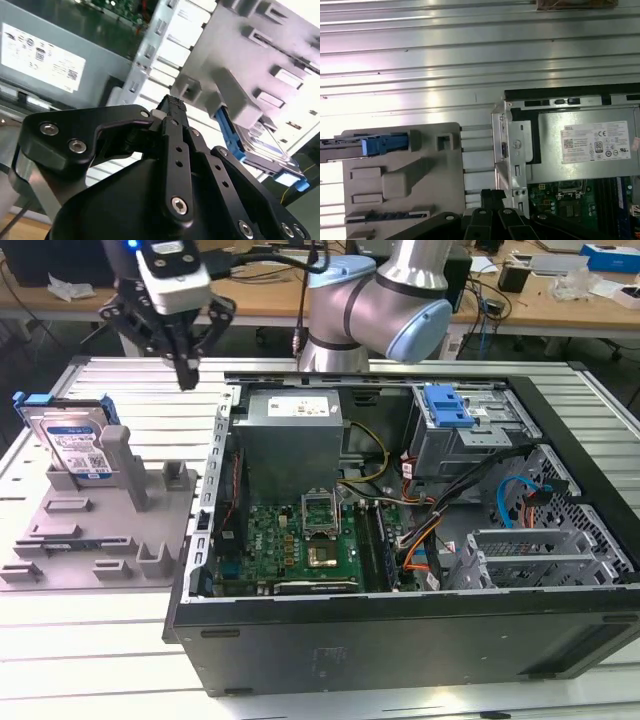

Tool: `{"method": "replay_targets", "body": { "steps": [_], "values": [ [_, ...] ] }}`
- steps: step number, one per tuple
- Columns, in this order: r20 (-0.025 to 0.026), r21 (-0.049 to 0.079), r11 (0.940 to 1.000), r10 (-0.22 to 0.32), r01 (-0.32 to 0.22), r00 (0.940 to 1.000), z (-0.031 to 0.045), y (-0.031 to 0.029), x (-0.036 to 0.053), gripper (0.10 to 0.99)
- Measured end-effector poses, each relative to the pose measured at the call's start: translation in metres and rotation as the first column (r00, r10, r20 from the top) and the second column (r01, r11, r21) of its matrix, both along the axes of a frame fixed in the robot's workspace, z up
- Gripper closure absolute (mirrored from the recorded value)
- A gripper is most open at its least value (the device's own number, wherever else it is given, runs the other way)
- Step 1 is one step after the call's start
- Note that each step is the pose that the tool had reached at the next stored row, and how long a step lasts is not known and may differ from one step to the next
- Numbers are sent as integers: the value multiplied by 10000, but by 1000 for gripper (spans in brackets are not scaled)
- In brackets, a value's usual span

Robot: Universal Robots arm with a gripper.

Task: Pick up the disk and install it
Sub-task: 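Reach for the disk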

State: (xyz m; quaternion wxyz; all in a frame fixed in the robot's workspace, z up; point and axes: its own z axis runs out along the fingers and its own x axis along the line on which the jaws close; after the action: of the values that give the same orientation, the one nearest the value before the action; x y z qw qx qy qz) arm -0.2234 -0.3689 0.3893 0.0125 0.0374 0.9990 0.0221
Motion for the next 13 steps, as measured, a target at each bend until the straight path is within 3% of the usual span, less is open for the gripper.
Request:
{"method": "replay_targets", "body": {
  "steps": [3, 6, 8, 13],
  "values": [
    [0, 0, 10000, 0, 0, 10000, -10, 48, -148, 980],
    [0, -1, 10000, 1, -1, 10000, -27, 117, -375, 980],
    [0, 0, 10000, 0, 0, 10000, -34, 143, -476, 980],
    [0, -1, 10000, 1, -1, 10000, -64, 263, -891, 980]
  ]
}}
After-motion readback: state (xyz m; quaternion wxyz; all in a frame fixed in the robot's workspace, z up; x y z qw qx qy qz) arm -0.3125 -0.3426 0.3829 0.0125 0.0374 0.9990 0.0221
